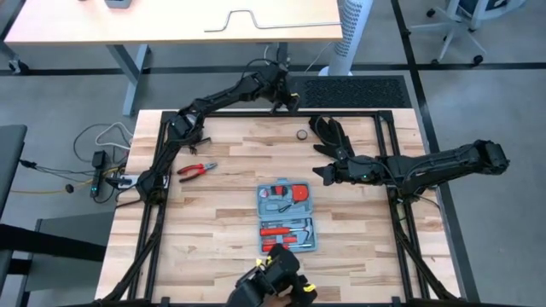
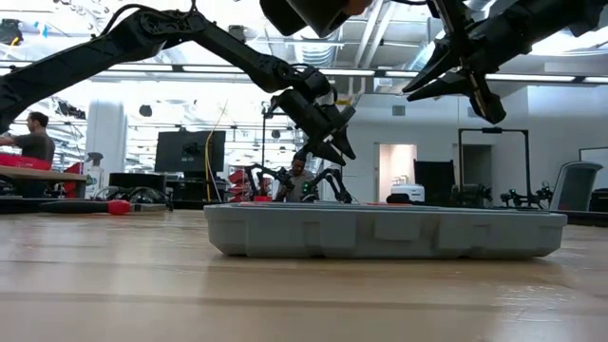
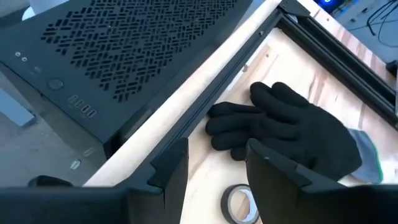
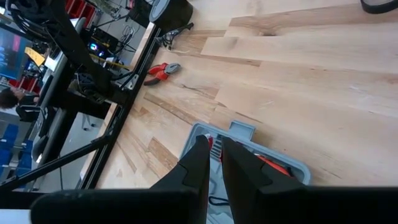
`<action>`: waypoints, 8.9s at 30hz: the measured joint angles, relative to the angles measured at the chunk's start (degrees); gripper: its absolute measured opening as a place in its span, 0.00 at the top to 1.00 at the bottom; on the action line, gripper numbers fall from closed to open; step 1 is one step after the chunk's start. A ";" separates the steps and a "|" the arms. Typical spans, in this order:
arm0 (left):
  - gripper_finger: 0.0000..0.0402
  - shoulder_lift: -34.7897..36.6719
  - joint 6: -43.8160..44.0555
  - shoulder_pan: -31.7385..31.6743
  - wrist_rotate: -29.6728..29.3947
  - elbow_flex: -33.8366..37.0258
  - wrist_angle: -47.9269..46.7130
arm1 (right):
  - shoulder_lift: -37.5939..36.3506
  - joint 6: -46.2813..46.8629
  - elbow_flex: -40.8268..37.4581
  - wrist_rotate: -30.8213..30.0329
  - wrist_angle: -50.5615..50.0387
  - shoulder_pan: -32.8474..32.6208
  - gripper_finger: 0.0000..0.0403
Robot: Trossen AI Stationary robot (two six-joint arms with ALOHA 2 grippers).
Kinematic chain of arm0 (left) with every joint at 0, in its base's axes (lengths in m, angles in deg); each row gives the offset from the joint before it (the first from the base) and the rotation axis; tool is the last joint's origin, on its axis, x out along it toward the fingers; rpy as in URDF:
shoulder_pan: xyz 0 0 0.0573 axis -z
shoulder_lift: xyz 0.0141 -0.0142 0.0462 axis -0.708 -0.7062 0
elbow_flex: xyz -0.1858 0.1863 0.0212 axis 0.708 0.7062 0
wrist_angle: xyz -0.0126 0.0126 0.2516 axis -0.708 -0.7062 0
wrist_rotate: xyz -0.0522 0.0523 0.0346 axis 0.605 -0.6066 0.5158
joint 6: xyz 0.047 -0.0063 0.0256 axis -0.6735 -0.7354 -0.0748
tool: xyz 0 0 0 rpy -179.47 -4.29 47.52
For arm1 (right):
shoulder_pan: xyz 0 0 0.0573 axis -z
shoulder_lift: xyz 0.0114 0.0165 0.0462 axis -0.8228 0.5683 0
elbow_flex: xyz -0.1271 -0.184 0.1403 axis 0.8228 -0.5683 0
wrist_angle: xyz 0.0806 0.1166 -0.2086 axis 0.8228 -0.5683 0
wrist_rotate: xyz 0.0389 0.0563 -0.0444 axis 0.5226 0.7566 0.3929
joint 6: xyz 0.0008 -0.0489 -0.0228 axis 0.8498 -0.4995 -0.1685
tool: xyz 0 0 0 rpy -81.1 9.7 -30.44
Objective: Prefit tool cases
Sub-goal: Put the black electrical tape into the gray prefit tool case
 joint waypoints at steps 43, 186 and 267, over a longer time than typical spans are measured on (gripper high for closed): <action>0.76 -0.17 -37.54 -4.17 27.11 0.11 -43.27 | 17.91 -20.20 9.38 20.97 -9.88 24.58 0.99; 1.00 33.60 -9.49 22.62 -9.51 50.88 -6.68 | 10.82 -8.27 26.09 -6.19 -44.12 -3.55 1.00; 0.81 34.35 5.17 35.52 -29.67 50.84 -9.74 | 7.63 8.28 9.94 -11.01 -33.04 -20.86 0.98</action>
